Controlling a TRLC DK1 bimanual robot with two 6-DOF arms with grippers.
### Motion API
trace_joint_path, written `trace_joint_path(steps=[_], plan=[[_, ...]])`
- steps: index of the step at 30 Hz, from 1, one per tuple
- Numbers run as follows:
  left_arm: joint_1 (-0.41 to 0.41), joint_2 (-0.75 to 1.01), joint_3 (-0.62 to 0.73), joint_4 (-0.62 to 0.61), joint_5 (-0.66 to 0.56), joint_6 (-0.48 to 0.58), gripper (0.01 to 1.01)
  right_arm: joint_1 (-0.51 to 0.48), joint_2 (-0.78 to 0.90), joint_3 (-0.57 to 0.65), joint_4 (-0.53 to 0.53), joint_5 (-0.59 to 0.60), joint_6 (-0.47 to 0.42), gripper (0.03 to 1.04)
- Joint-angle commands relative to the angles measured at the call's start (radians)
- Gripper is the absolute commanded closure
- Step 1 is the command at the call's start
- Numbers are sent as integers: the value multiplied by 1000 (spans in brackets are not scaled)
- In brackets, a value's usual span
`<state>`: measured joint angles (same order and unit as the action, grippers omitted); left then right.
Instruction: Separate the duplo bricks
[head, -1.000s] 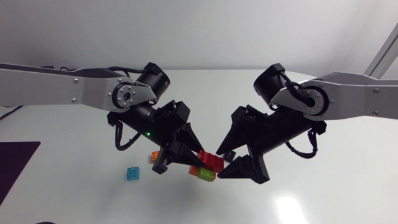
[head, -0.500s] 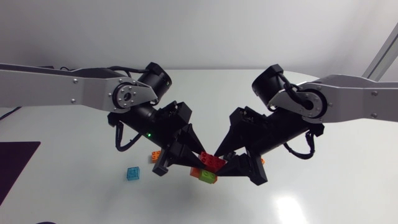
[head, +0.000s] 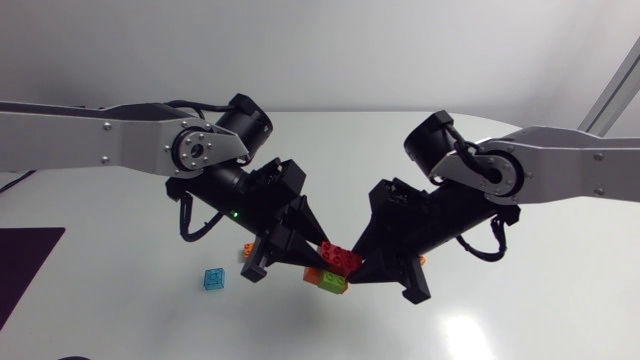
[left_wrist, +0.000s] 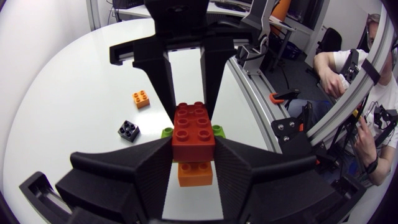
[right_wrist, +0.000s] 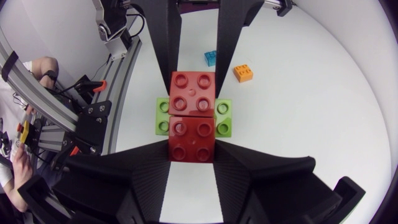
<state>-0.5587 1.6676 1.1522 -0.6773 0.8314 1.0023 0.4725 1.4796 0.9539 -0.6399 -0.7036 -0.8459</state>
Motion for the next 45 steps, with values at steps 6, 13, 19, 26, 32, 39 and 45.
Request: trace_joint_path(steps=[6, 13, 19, 26, 32, 39, 45], plan=[[-15, -29, -2, -16, 17, 25, 756, 9, -79, -63, 57, 70, 11, 774], [-15, -17, -22, -16, 17, 29, 756, 20, -133, -92, 78, 113, 21, 774], [-10, 29, -36, -16, 17, 53, 756, 54, -101, -118, 103, 136, 41, 774], [-14, 64, -75, -7, 15, 75, 756, 89, -51, -119, 149, 156, 73, 772], [-23, 66, -108, 22, 14, 75, 756, 98, -39, -90, 154, 162, 102, 772], [-37, 60, -137, 47, 11, 75, 756, 49, -7, -30, 108, 85, 116, 772], [-38, 52, -147, 56, 6, 75, 756, -14, 22, 20, 60, 21, 116, 772]])
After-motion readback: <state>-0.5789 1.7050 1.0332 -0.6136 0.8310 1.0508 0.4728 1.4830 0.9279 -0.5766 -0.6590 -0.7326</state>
